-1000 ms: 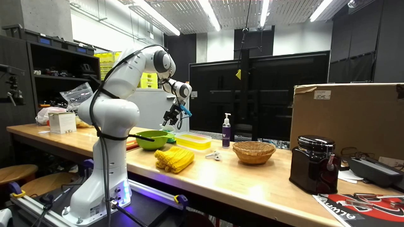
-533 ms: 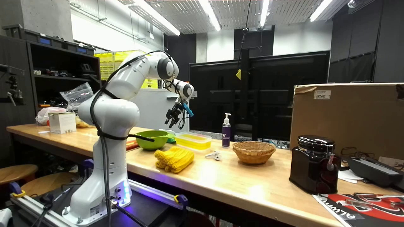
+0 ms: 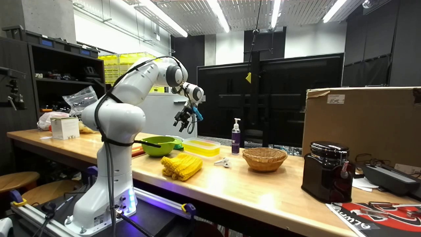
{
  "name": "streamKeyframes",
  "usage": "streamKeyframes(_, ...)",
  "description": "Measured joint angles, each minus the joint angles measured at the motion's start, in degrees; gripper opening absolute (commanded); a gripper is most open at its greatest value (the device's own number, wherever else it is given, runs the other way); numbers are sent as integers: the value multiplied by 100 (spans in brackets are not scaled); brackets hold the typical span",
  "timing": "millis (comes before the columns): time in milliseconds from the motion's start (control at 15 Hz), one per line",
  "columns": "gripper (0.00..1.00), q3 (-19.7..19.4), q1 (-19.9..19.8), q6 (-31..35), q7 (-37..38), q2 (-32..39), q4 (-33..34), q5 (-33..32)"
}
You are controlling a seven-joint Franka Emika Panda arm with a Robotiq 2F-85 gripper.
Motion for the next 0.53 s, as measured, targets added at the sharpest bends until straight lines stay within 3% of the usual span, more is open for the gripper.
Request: streamKeyframes(533, 100, 0, 15, 1047, 342, -281, -132, -6)
